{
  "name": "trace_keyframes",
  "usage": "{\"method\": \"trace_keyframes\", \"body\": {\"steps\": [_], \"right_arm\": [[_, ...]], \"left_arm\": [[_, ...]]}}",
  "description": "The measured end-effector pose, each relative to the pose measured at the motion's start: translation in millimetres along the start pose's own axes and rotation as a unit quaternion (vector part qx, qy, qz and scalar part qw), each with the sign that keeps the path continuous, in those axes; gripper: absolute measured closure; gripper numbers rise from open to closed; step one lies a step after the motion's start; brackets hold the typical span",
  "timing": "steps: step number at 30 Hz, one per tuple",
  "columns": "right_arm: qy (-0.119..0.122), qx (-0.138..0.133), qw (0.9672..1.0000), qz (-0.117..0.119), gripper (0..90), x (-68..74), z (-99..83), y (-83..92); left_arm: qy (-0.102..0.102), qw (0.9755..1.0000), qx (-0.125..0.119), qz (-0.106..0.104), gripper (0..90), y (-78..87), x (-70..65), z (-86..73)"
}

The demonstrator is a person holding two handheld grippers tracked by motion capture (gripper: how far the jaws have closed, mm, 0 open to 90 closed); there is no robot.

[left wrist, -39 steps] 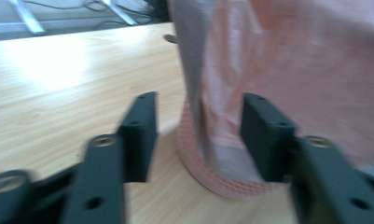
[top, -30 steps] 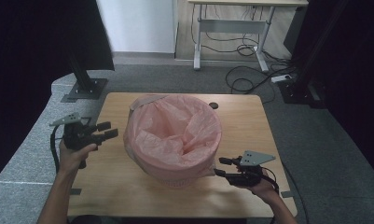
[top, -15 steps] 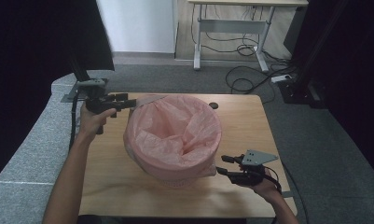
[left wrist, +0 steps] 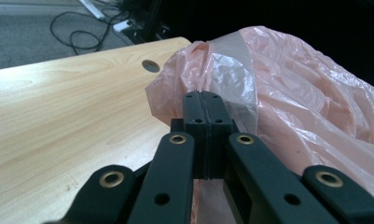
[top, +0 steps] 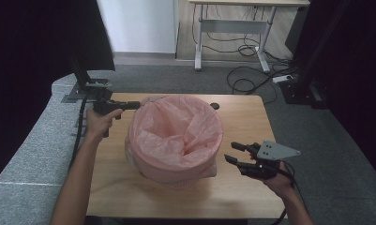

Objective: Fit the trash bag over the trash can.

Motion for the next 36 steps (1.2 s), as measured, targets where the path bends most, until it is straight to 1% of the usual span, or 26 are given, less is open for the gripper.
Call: {"method": "trace_keyframes", "body": {"steps": [2,3,4,6,9,10,11,13,14,15,16,19,20,21,24,26,27,28,30,31,32,33,34,35,36], "right_arm": [[0.007,-0.004,1.0000,-0.003,48.9,-2.5,17.8,2.6],[0.007,-0.004,1.0000,-0.003,48.9,-2.5,17.8,2.6],[0.017,0.001,0.9999,0.001,48.6,-4.3,39.7,-0.5],[0.025,0.007,0.9996,0.011,48.1,-5.3,57.6,-7.2],[0.038,0.030,0.9984,0.029,46.6,-5.2,87.1,-26.2],[0.044,0.038,0.9977,0.037,46.2,-4.3,97.8,-35.0],[0.047,0.044,0.9971,0.041,45.8,-3.4,105.6,-42.3],[0.050,0.056,0.9959,0.050,44.8,-1.8,116.7,-55.4],[0.052,0.062,0.9953,0.053,44.7,-1.0,121.8,-62.4],[0.052,0.062,0.9953,0.053,44.7,-1.0,121.8,-62.4],[0.051,0.077,0.9938,0.062,44.2,0.3,130.3,-77.6],[0.049,0.090,0.9924,0.068,43.8,0.4,138.0,-95.6],[0.048,0.092,0.9921,0.071,43.8,-0.4,140.3,-100.7],[0.045,0.093,0.9920,0.073,43.8,-1.0,142.0,-104.1],[0.031,0.101,0.9907,0.085,43.2,-4.2,147.6,-116.1],[0.024,0.113,0.9893,0.090,42.3,-6.2,149.8,-125.4],[0.024,0.113,0.9893,0.090,42.3,-6.2,149.8,-125.4],[0.018,0.122,0.9876,0.097,41.2,-7.1,150.6,-133.8],[0.014,0.132,0.9858,0.103,40.0,-6.2,150.4,-141.6],[0.014,0.132,0.9858,0.103,40.0,-6.2,150.4,-141.6],[0.015,0.146,0.9823,0.117,38.4,-1.7,149.6,-151.5],[0.015,0.146,0.9823,0.117,38.4,-1.7,149.6,-151.5],[0.016,0.150,0.9811,0.121,37.9,0.5,149.4,-154.6],[0.022,0.162,0.9773,0.134,36.3,7.5,148.1,-164.1],[0.024,0.170,0.9755,0.138,35.7,9.7,147.1,-167.2]], "left_arm": [[0.001,1.0000,-0.002,0.009,89.7,-0.8,-0.1,-0.5],[0.001,1.0000,-0.002,0.009,89.7,-0.8,-0.1,-0.5],[-0.005,0.9998,0.004,0.018,89.7,-3.6,-1.1,-1.6],[-0.006,0.9995,0.007,0.029,89.7,-5.5,-2.0,-2.8],[-0.009,0.9994,0.011,0.032,89.6,-7.2,-3.0,-4.2],[-0.019,0.9984,0.022,0.049,89.6,-10.4,-4.6,-5.9],[-0.022,0.9979,0.030,0.053,89.6,-12.5,-5.2,-6.9],[-0.031,0.9965,0.046,0.063,89.6,-17.6,-6.3,-9.4],[-0.033,0.9963,0.048,0.063,89.5,-19.4,-6.8,-10.4],[-0.033,0.9963,0.048,0.063,89.5,-19.4,-6.8,-10.4],[-0.036,0.9959,0.052,0.065,89.3,-21.8,-8.0,-12.1],[-0.037,0.9956,0.052,0.068,87.5,-22.1,-8.7,-13.8],[-0.032,0.9951,0.050,0.078,85.5,-19.3,-7.7,-15.5],[-0.032,0.9950,0.045,0.083,83.8,-16.1,-7.0,-16.8],[-0.027,0.9949,0.026,0.094,74.5,-2.5,-4.6,-20.9],[-0.026,0.9948,0.017,0.097,69.7,6.3,-3.6,-24.1],[-0.026,0.9948,0.017,0.097,67.9,6.3,-3.6,-24.1],[-0.027,0.9940,0.012,0.106,65.3,13.8,-3.5,-27.3],[-0.027,0.9940,0.007,0.106,62.6,19.4,-4.5,-30.5],[-0.027,0.9940,0.007,0.106,61.6,19.4,-4.5,-30.5],[-0.030,0.9936,0.002,0.109,59.7,23.9,-6.4,-33.3],[-0.030,0.9936,0.002,0.109,58.4,23.9,-6.4,-33.3],[-0.032,0.9935,-0.001,0.109,58.4,26.5,-7.9,-34.9],[-0.035,0.9934,-0.004,0.109,55.2,28.4,-9.3,-36.4],[-0.039,0.9932,-0.004,0.110,54.2,29.4,-10.0,-37.1]]}}
Point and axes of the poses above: each handheld gripper's, and its own axes: y roughly backward along the jaws, z roughly out of its top, x roughly to its left, the point moved 3 cm from there along -y, roughly forward along the jaws, and after that the axes turned 7 degrees about x, right-handed, at the moved point
